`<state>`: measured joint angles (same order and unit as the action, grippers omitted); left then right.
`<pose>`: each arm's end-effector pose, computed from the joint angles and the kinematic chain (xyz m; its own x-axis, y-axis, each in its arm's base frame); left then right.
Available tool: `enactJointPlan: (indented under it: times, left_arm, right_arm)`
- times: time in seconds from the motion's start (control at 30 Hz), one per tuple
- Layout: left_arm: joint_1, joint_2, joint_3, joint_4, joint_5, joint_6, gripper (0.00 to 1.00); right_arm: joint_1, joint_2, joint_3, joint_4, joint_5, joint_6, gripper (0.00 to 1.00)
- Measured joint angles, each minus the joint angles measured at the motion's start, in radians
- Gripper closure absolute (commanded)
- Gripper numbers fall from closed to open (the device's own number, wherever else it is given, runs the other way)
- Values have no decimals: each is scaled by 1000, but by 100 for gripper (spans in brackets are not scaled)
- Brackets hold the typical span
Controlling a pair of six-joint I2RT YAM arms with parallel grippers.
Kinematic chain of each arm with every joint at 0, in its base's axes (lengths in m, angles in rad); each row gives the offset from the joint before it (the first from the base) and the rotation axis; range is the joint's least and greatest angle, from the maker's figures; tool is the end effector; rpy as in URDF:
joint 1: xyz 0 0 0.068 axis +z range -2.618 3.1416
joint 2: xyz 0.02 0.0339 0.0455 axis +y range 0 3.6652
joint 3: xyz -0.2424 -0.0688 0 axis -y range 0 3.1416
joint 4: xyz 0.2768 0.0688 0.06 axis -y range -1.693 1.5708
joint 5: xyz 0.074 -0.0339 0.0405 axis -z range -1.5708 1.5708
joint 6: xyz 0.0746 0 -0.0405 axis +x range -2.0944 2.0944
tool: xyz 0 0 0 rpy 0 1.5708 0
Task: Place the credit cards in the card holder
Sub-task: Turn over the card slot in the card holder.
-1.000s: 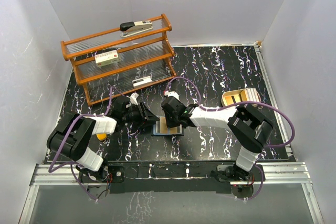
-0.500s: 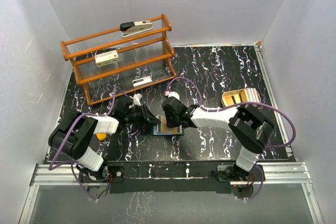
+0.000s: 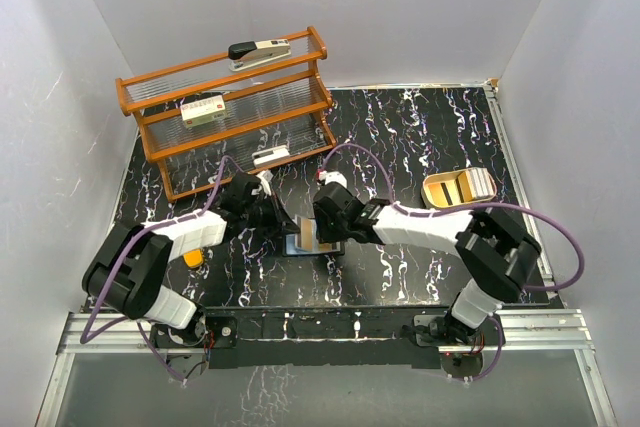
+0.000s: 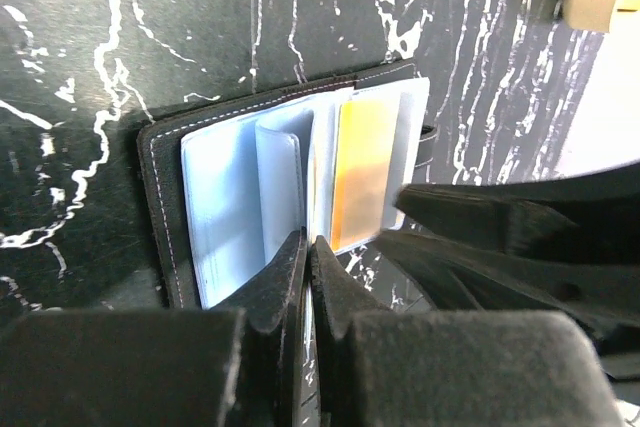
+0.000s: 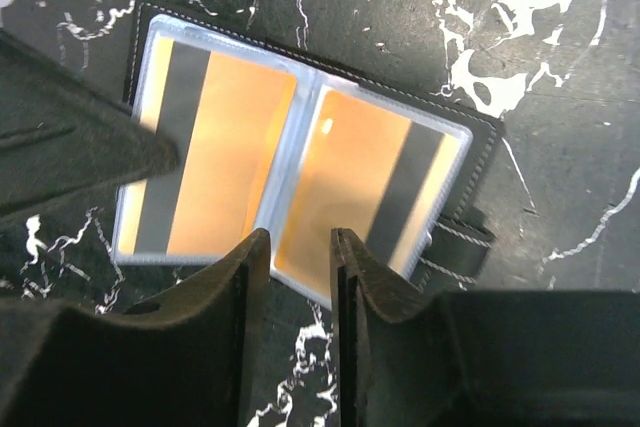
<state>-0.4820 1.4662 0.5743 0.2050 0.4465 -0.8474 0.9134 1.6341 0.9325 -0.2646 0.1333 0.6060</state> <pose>0.2725 -0.1789 0.0872 -0.9071 -0.2885 -0.3066 0.0514 0.6469 -0.7608 0.2337 0.2865 0.1009 -0.8338 -0.1563 -0.5295 -0.3206 0.9179 0.2339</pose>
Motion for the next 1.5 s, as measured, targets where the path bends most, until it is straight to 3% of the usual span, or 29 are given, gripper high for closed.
enactJointPlan:
  times: [0.17,0.3,0.47,0.97,1.27,1.5]
  left_arm:
    - [0,-15,54,-144,-59,64,100]
    - [0,-27,100,-245,-91,115,84]
    - [0,-30,120,-282,-85,138,74]
    - [-13,-22,117,-100,89,28,65]
    - [-51,49,107,-3,124,-20,62]
    - [-52,44,104,-12,110,-6,50]
  right_arm:
    - [-6,-89,-6,-26,19,-4,57]
    - [-25,-115,-23,-28,32,-11,52]
    - [-47,-105,-32,-45,32,-23,51]
    - [-81,-139,-34,-73,56,-49,48]
    - [-205,-256,-35,-101,75,-97,45]
    - [-340,-266,5,-160,82,-156,43]
